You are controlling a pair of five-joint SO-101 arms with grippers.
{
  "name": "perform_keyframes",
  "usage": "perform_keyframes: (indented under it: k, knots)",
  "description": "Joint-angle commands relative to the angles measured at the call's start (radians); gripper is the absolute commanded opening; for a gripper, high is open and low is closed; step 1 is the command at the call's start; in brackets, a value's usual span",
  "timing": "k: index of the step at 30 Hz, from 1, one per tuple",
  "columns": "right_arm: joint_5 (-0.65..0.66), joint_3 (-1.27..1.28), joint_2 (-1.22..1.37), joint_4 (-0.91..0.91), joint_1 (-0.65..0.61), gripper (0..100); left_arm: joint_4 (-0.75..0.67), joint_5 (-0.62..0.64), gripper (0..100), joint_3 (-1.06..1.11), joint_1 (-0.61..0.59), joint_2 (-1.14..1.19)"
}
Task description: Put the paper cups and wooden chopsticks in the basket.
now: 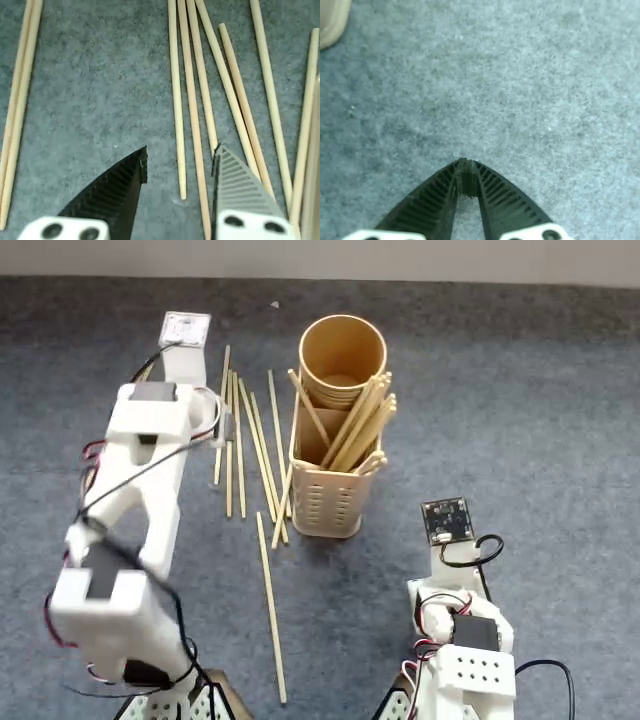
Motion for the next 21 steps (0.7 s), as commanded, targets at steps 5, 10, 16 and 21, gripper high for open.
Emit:
perform_keyframes:
  k: [5, 10, 16, 21]
  knots:
    - [0.011, 0.001, -0.01, -0.016, -0.01, 0.5, 0.238, -0.014, 23, -0.605, 0.027, 0.426]
    - [0.011, 0.001, -0.01, -0.016, -0.01, 0.5, 0.393, -0.012, 23, -0.938, 0.015, 0.699]
    - [0.011, 0.001, -0.01, -0.016, -0.01, 0.5, 0.597, -0.021, 9, -1.317, 0.01, 0.929]
    - [0.011, 0.001, -0.01, -0.016, -0.01, 0.5, 0.741, -0.071, 1, -1.63, 0.015, 0.99]
